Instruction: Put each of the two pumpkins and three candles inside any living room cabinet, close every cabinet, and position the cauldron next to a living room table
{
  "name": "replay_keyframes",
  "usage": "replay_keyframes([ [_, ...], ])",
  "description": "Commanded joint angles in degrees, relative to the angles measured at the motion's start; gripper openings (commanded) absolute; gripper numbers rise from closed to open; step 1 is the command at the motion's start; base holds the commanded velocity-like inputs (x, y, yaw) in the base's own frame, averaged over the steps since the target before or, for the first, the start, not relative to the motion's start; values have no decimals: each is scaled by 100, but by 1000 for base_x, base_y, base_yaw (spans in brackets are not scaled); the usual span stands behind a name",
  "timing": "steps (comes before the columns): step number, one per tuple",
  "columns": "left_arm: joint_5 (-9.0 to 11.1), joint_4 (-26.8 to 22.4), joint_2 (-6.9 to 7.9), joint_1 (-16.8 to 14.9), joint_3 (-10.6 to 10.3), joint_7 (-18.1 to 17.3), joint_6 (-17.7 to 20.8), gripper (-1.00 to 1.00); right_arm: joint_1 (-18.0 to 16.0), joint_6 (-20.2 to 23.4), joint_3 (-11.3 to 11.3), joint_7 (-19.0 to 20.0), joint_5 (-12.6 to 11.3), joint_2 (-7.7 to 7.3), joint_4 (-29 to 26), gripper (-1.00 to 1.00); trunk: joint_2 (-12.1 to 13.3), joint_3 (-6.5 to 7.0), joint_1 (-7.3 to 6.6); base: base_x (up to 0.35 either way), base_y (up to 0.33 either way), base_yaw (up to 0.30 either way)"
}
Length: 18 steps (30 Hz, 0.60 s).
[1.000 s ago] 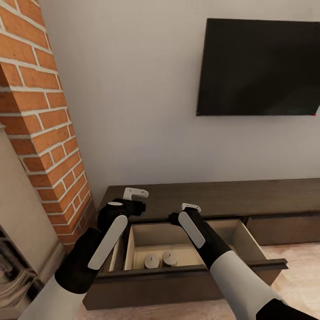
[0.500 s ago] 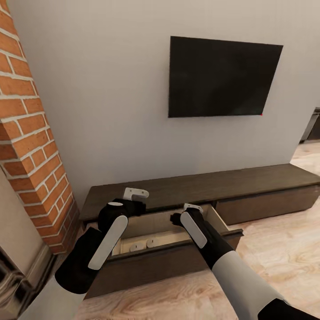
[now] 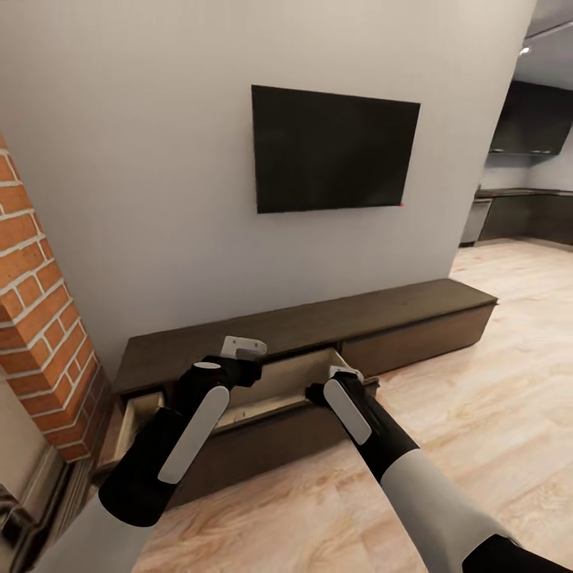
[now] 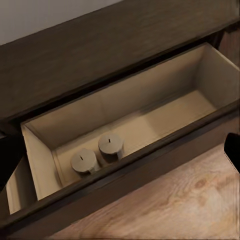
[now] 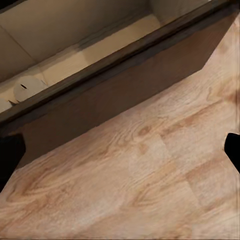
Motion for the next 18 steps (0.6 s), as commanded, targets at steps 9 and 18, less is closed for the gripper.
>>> replay_keyframes([
  [9, 56, -6, 1, -5, -14, 60, 16, 100, -2, 4, 11, -56, -47, -3, 2, 100, 359, 156, -203, -340, 0, -297],
  [18, 49, -1, 1, -5, -26, 60, 16, 100, -2, 3, 11, -48, -48, -74, 2, 100, 720, 318, -400, -173, 0, -296],
])
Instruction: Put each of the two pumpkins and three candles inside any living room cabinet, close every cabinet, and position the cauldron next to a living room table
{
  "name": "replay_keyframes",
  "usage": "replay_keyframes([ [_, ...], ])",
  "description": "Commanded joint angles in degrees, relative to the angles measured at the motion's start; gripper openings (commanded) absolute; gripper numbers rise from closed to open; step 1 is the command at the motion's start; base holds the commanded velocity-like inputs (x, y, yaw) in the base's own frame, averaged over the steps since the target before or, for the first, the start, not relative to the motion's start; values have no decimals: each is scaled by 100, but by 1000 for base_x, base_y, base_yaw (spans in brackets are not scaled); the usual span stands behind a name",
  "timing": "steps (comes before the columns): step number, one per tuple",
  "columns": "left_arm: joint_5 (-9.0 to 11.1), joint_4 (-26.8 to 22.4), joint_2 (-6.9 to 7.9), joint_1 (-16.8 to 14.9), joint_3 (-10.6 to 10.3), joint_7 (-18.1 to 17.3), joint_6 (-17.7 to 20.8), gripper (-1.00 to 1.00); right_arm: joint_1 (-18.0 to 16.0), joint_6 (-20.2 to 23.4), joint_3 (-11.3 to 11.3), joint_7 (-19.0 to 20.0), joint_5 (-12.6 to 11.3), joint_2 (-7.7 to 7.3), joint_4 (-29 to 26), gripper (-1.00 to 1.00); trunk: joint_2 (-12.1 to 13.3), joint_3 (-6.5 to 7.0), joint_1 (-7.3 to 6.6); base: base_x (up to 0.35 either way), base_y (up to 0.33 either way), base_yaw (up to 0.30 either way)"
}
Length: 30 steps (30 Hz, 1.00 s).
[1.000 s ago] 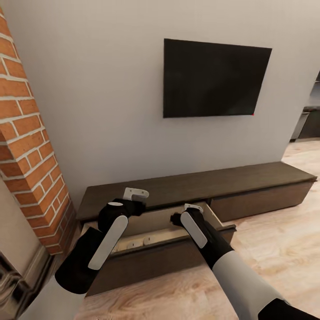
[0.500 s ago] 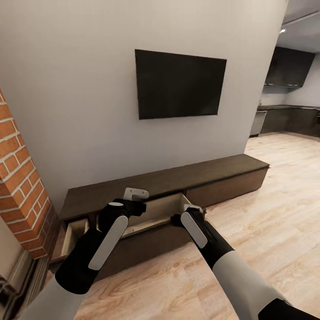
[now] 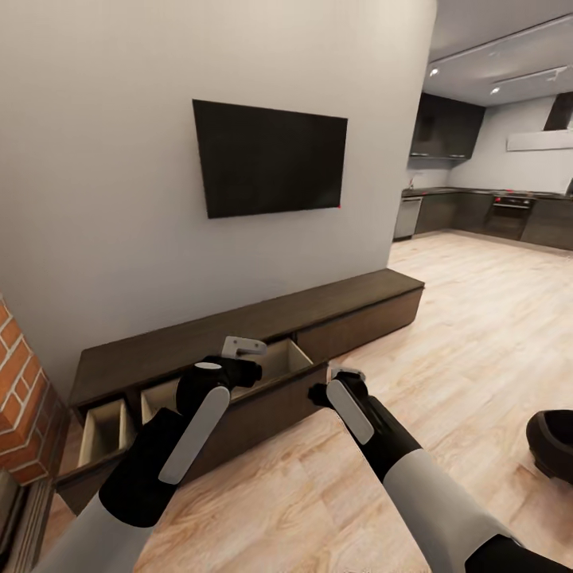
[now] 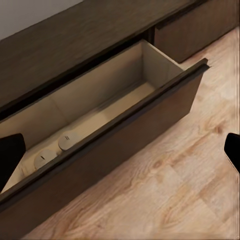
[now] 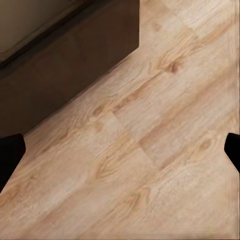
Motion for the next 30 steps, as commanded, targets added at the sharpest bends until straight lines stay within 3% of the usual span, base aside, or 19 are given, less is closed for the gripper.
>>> replay_keyframes([
  [1, 56, -5, 1, -5, -4, 60, 16, 100, -6, 3, 15, -56, -56, -7, -4, 100, 39, 12, -24, -34, 0, -297],
  [4, 55, -4, 1, -5, -5, 60, 16, 100, -6, 2, -9, -56, -55, -18, -4, 100, 159, 66, -89, -19, 0, -296],
  [8, 54, -1, 1, -5, -6, 62, 16, 100, -6, 8, -298, -62, -55, -25, -2, 100, 319, 138, -177, -6, 0, -296],
  [11, 54, 1, 1, -5, -6, 61, 16, 100, -6, 10, -367, -63, -53, -26, -3, 100, 440, 192, -243, -2, 0, -296],
  [26, 54, 69, -7, -5, -6, 65, 16, 100, -6, 18, -421, -72, -51, -27, -2, 100, 1041, 461, -573, 0, 0, -296],
  [30, 58, 75, -3, -5, -6, 62, 16, 100, -6, 19, -424, -73, -45, -27, -2, 100, 1041, 461, -573, 0, 0, -296],
])
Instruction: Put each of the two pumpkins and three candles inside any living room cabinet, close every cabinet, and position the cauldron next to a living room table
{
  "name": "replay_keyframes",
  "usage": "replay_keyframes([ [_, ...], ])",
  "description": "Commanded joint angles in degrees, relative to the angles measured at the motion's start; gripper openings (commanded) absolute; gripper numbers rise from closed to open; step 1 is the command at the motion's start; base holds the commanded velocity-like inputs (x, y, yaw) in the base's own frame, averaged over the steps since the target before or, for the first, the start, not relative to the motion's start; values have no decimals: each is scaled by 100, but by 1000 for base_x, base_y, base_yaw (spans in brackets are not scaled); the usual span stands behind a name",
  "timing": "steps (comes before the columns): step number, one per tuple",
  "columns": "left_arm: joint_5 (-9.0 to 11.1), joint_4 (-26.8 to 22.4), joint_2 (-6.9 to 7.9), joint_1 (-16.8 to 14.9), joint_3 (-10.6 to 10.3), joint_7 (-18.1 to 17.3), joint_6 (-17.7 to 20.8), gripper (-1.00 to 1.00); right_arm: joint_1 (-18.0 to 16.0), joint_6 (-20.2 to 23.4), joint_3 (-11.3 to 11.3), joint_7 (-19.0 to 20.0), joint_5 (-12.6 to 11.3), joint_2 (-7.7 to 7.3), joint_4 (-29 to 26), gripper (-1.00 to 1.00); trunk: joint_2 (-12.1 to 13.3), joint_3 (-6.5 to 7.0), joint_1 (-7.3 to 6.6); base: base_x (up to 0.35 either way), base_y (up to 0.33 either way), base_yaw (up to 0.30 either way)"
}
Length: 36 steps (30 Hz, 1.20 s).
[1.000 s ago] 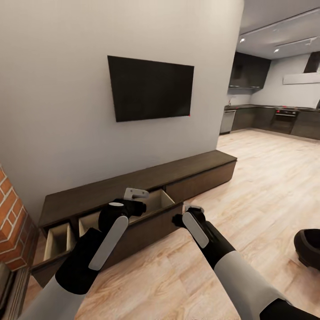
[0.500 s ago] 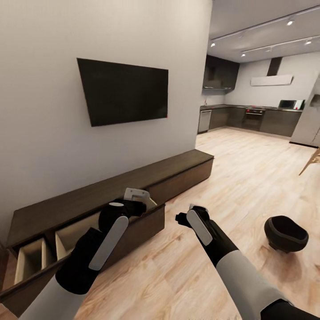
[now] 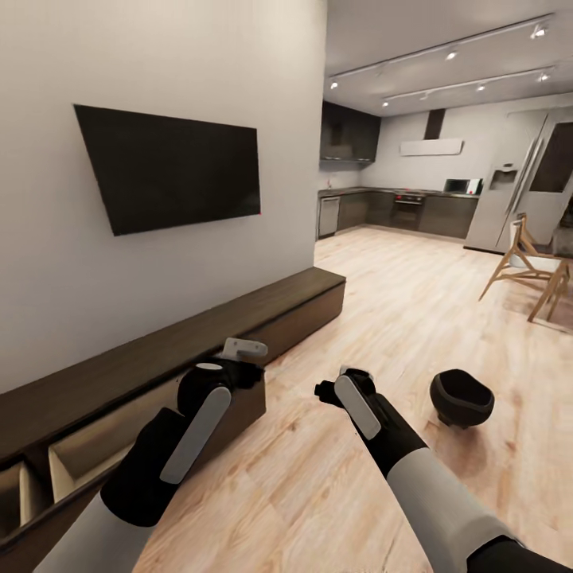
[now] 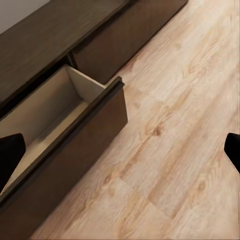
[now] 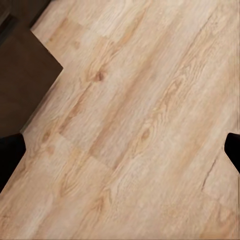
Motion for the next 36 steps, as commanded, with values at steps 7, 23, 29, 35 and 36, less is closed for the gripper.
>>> replay_keyframes([
  [7, 60, -4, 5, -5, -4, 58, 16, 100, -6, 4, 14, -57, -52, -2, -3, 100, -3, -6, 0, 0, 0, -296],
  [23, 61, -4, 5, -5, -4, 58, 16, 100, -6, 4, 13, -57, -51, -5, 2, 100, -3, -6, 0, 0, 0, -296],
  [29, 63, -4, 5, -5, -4, 58, 16, 100, -6, 10, 15, -55, -53, -3, 1, 100, -3, -6, 0, 0, 0, -133],
  [35, 69, 4, 5, -5, -4, 58, 16, 100, -6, 13, 15, -52, -67, -2, 0, 100, -3, -6, 0, 0, 0, -25],
  [36, 69, 4, 5, -5, -4, 58, 16, 100, -6, 13, 15, -51, -67, -2, 1, 100, -3, -6, 0, 0, 0, -110],
])
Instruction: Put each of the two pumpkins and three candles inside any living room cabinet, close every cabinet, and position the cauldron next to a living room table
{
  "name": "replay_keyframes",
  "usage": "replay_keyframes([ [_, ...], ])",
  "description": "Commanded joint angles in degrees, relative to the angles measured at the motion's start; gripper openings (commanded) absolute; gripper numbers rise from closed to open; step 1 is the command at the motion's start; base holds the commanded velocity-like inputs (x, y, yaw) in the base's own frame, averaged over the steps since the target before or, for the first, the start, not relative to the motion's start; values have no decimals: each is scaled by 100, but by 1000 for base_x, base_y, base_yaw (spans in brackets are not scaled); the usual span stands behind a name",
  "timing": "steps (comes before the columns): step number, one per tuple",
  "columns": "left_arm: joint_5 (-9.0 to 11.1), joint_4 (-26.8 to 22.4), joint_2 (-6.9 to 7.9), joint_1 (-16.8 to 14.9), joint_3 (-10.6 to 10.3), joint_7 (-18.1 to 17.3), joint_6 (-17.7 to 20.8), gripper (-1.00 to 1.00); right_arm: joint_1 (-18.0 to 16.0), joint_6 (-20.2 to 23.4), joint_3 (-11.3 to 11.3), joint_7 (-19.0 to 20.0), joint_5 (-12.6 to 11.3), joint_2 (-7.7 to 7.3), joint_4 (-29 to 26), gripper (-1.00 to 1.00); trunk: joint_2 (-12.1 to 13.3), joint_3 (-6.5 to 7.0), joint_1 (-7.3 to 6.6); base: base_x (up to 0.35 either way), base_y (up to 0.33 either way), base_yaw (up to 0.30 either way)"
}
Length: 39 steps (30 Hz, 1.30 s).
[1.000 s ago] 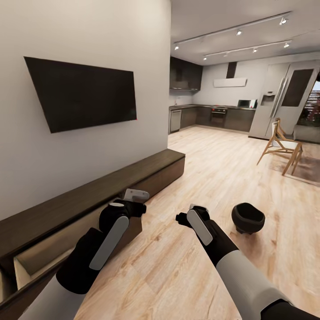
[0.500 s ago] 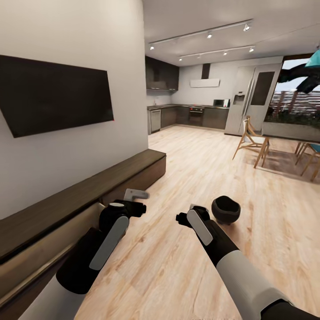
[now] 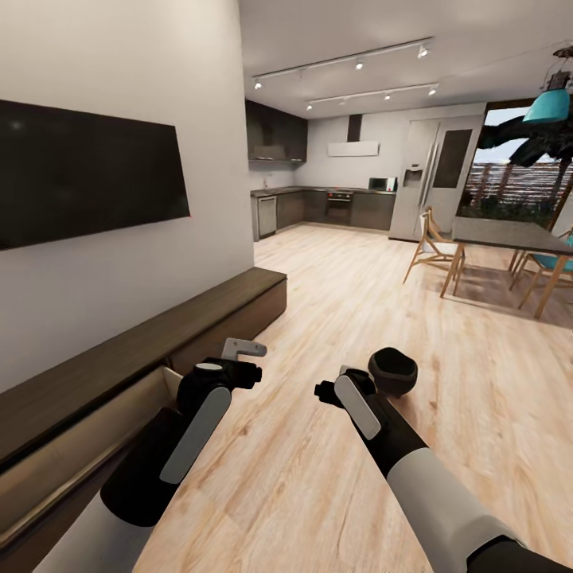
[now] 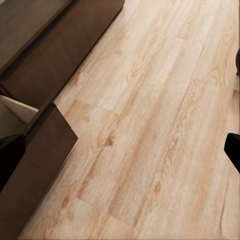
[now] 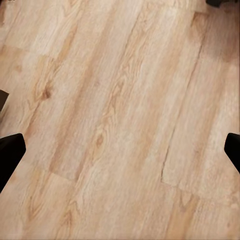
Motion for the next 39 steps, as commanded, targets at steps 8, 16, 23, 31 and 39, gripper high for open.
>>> replay_keyframes([
  [8, 56, -5, 1, -5, -4, 60, 15, 100, -6, 4, 13, -55, -53, -2, -3, 100, -3, -6, 0, 0, 0, -239],
  [16, 56, -5, 1, -5, -4, 60, 15, 100, -6, 4, -4, -54, -47, -9, -2, 100, -3, -6, 0, 0, 0, -287],
  [23, 56, -5, -6, -5, -6, 60, 15, 100, -6, 4, -13, -54, -46, -10, -2, 100, -3, -6, 0, 109, 0, -291],
  [31, 53, -5, 0, -5, -7, 60, 15, 100, -6, 4, -12, -54, -47, -9, -2, 100, -3, -6, 0, 38, 0, -266],
  [39, 52, 27, 0, -5, -4, 60, 15, 100, -6, 6, -6, -54, -50, 7, -32, 100, -3, -6, 0, 3, 0, -50],
])
